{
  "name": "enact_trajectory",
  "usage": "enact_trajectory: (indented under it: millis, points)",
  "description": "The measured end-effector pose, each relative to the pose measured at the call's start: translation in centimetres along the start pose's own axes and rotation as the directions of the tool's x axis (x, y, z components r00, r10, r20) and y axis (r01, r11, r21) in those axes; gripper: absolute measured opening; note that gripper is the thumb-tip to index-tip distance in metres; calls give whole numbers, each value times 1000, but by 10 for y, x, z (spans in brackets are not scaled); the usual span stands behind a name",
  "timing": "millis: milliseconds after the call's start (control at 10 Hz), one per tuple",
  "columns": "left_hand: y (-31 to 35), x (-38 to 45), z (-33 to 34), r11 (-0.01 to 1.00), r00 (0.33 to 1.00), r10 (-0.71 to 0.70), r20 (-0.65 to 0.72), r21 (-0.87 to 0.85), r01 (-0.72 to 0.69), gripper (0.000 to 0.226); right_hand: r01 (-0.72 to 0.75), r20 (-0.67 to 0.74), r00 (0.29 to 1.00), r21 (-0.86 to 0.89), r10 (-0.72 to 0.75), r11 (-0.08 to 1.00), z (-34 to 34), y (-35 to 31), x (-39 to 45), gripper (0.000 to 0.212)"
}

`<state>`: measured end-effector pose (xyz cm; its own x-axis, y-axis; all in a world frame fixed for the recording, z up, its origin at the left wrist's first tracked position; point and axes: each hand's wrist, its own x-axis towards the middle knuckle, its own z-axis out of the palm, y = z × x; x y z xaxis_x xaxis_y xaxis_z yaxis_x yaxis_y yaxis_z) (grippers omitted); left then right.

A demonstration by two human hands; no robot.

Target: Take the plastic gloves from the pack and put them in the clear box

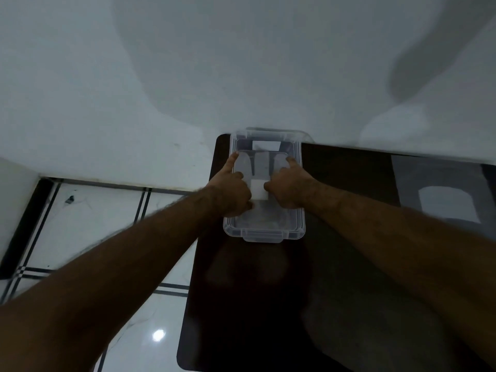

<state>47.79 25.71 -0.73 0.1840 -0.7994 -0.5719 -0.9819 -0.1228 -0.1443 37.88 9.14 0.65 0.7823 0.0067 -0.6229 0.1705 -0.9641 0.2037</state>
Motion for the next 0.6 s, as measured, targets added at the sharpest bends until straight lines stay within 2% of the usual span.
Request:
enact_trajectory:
  millis: [100,200,300,400,500,600]
  points:
    - [3,-3,-7,1000,999,0,-41,-5,0,49,12,-78,997,-7,-12,1000,5,0,-3,45]
    - [10,-6,-10,999,999,44,-22,26,-44,48,83,-57,995,-6,-84,996,9,-5,-12,44]
    - [17,-8,-8,997,996,67,50,29,-69,48,112,20,994,-14,-111,994,11,-13,-18,46]
    - [19,-8,-12,998,995,56,86,9,-57,49,94,16,995,-7,-94,996,10,-16,-21,44]
    - [19,-18,-20,999,999,35,28,-20,-35,48,66,-42,997,30,-64,997,3,-15,-33,40]
    - [21,-35,-25,1000,991,-26,-133,-19,24,46,22,-261,965,120,10,993,6,-9,-50,28]
